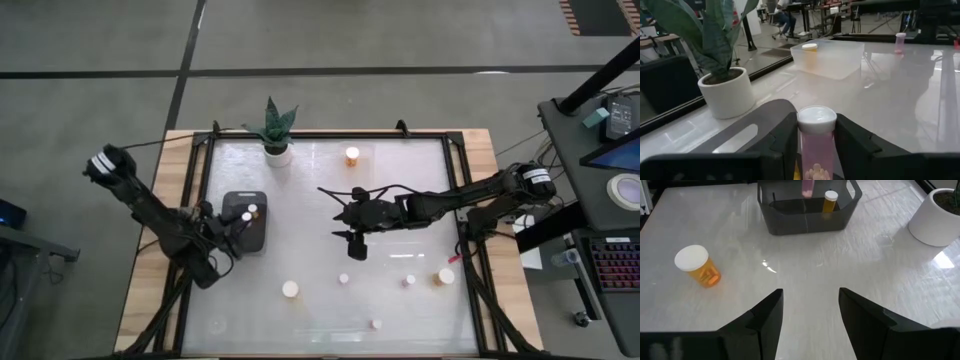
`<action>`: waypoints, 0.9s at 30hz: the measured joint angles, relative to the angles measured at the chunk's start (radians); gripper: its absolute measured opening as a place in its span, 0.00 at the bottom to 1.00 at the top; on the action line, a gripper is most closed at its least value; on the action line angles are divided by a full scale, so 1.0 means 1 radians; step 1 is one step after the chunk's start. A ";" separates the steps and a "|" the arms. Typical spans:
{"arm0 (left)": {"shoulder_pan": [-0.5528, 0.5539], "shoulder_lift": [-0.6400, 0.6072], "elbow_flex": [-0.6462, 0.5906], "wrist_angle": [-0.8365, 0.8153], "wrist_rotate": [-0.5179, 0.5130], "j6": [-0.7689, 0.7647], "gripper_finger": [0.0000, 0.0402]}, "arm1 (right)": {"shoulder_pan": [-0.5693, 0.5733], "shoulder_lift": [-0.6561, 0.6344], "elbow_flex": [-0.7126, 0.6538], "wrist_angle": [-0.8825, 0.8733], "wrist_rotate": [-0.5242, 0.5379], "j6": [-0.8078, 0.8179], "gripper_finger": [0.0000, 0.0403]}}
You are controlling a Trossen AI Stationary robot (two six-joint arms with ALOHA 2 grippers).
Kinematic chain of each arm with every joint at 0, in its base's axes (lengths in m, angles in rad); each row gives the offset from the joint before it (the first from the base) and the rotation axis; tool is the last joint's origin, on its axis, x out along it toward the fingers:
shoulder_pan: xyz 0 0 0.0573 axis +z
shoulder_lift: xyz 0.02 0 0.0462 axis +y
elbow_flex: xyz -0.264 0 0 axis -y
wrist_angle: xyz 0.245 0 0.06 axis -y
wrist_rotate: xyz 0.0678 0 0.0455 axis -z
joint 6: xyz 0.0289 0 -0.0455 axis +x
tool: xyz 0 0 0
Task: Pick and place medicine bottles into bin by pill shape (circle, oval)
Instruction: Put the small pink pill bottle into the black bin
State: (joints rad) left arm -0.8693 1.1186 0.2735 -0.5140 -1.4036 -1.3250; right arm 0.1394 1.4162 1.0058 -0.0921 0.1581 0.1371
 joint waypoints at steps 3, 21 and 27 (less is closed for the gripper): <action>0.002 0.032 -0.021 0.044 -0.004 -0.002 0.24 | 0.000 0.000 0.000 0.000 0.000 0.000 0.46; 0.005 0.061 -0.020 0.060 0.060 -0.083 0.32 | 0.000 0.000 0.000 0.000 0.000 -0.002 0.46; 0.005 0.045 -0.021 0.058 0.067 -0.073 0.32 | 0.000 0.000 0.000 0.000 0.000 -0.002 0.47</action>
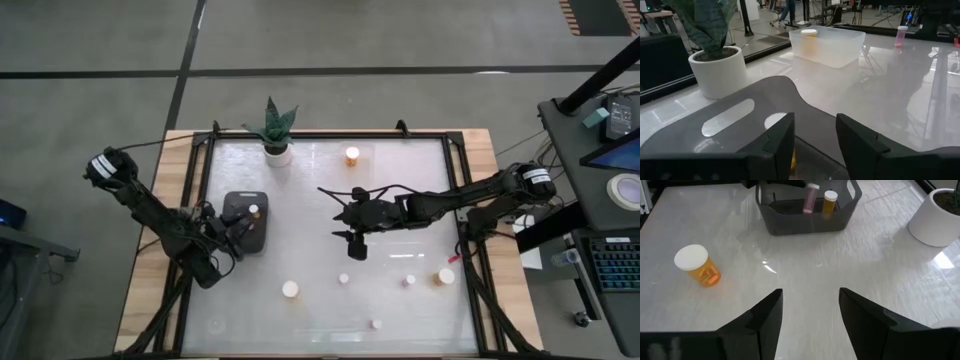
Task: Pick and place medicine bottles into bin by pill shape (circle, oval)
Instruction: Put the small pink pill bottle into the black bin
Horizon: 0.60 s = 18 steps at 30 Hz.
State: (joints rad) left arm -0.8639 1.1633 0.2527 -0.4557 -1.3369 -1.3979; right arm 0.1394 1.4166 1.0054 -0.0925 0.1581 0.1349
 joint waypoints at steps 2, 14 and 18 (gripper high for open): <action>0.000 -0.003 0.000 -0.003 0.000 0.001 0.32 | 0.000 0.000 0.000 0.000 0.000 0.000 0.47; 0.000 -0.073 0.021 -0.005 0.009 0.077 0.32 | 0.000 0.000 0.000 0.000 0.000 0.002 0.46; 0.000 -0.122 0.050 -0.002 0.004 0.168 0.32 | 0.000 0.000 0.000 -0.011 0.000 0.019 0.47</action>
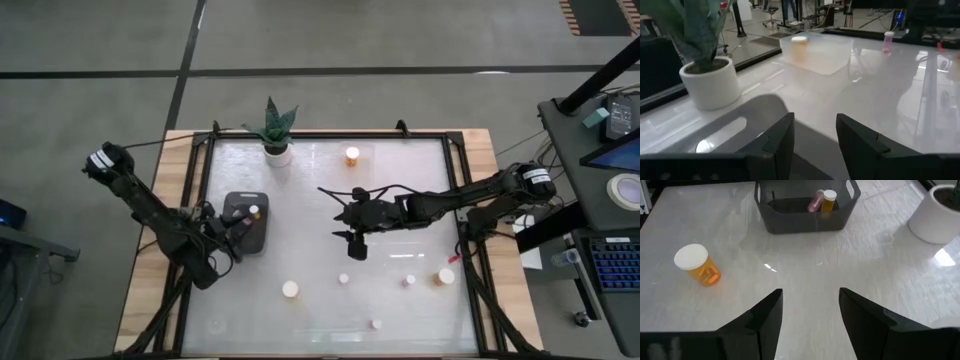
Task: Pick and place medicine bottles into bin by pill shape (circle, oval)
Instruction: Put the small pink pill bottle into the black bin
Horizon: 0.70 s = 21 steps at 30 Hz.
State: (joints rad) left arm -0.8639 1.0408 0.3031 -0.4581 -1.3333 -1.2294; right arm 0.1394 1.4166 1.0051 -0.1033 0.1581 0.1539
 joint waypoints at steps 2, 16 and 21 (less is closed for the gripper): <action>0.000 -0.029 0.017 0.004 -0.003 0.052 0.32 | 0.000 0.000 0.000 -0.019 0.000 0.017 0.47; 0.000 -0.161 0.175 0.120 -0.016 0.503 0.32 | 0.090 0.000 0.000 -0.213 -0.079 0.261 0.44; 0.000 -0.153 0.188 0.401 -0.014 0.834 0.32 | 0.136 -0.001 0.000 -0.291 -0.193 0.439 0.43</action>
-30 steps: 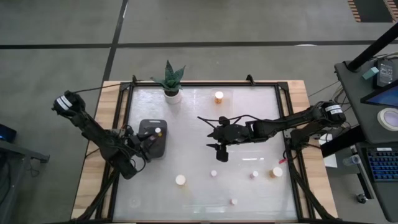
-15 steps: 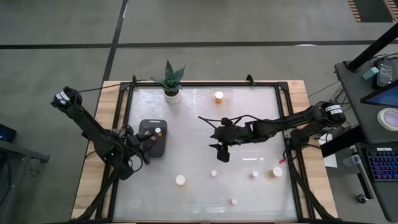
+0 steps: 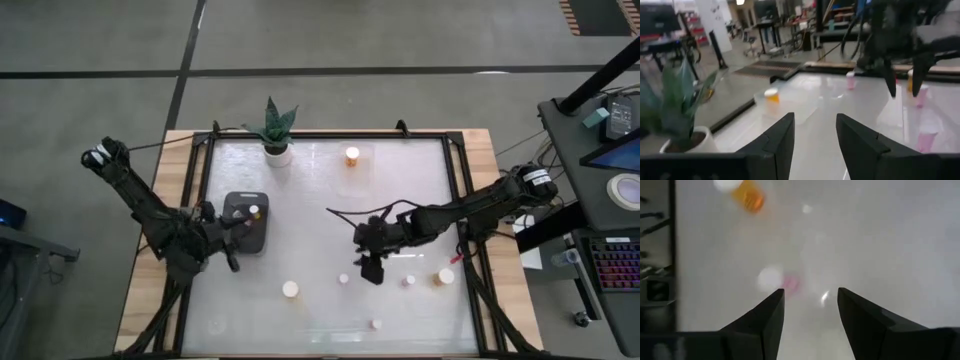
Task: Pick and place medicine bottles into bin by pill shape (circle, oval)
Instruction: Put the small pink pill bottle into the black bin
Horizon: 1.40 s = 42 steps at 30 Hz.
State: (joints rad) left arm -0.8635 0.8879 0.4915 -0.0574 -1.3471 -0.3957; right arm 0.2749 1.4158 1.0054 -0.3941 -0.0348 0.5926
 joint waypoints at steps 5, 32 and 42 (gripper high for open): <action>0.000 0.028 0.000 0.349 0.004 0.373 0.32 | 0.031 -0.001 0.001 -0.118 -0.185 0.212 0.43; 0.000 0.079 -0.003 0.634 0.008 0.715 0.32 | -0.240 -0.217 -0.088 -0.849 0.193 0.253 0.57; 0.000 0.079 -0.004 0.633 0.008 0.715 0.32 | -0.403 -0.330 -0.244 -0.719 0.211 0.191 0.64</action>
State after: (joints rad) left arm -0.8631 0.9672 0.4876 0.5760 -1.3388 0.3190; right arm -0.1284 1.0858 0.7615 -1.1134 0.1761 0.7834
